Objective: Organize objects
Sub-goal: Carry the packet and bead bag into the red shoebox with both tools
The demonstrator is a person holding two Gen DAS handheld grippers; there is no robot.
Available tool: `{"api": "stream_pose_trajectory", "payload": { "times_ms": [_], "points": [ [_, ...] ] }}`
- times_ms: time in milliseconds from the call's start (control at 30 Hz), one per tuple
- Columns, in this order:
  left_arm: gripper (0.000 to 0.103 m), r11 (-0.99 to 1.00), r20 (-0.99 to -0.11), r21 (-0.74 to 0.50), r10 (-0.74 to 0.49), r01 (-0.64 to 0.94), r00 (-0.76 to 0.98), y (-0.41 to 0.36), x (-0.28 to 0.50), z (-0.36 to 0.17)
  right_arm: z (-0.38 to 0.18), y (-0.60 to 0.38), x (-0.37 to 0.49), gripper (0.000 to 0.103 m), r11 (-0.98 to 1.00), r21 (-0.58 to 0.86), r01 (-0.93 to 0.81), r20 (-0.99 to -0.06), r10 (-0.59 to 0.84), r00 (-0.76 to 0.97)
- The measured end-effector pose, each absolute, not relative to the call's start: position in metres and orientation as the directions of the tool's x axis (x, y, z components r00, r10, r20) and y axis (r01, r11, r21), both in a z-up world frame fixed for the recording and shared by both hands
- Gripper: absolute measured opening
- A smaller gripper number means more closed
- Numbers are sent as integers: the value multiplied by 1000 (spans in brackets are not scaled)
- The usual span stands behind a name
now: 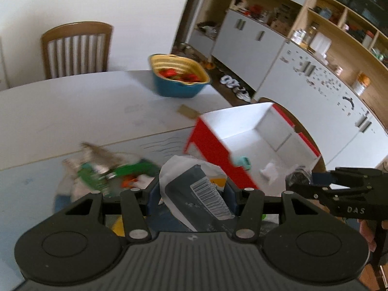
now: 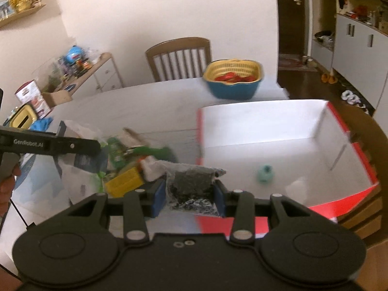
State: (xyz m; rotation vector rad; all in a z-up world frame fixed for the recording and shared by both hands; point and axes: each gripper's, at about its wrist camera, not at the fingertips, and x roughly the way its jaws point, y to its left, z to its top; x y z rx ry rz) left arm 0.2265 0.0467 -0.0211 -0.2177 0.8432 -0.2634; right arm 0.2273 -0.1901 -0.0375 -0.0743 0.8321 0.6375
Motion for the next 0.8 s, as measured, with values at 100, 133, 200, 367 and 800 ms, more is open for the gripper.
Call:
{"api": "stream_pose_trajectory", "payload": {
  "times_ms": [100, 133, 200, 367, 800],
  "points": [
    [53, 940, -705, -294, -334, 171, 626, 23, 239, -20, -37, -212, 240, 41, 829, 174, -532, -709, 480, 517],
    [53, 939, -705, -293, -340, 181, 623, 14, 244, -18, -37, -218, 244, 41, 834, 173, -524, -710, 474, 520],
    [53, 937, -703, -287, -347, 199, 620, -3, 251, -14, -36, -229, 252, 41, 843, 170, -511, -710, 464, 529],
    [53, 932, -697, -262, -362, 251, 619, -47, 273, -6, -33, -257, 275, 41, 855, 144, -499, -706, 442, 554],
    [53, 955, -807, -68, -224, 290, 546, -126, 327, -44, -58, -290, 350, 41, 872, 158, -463, -749, 411, 520]
  ]
}}
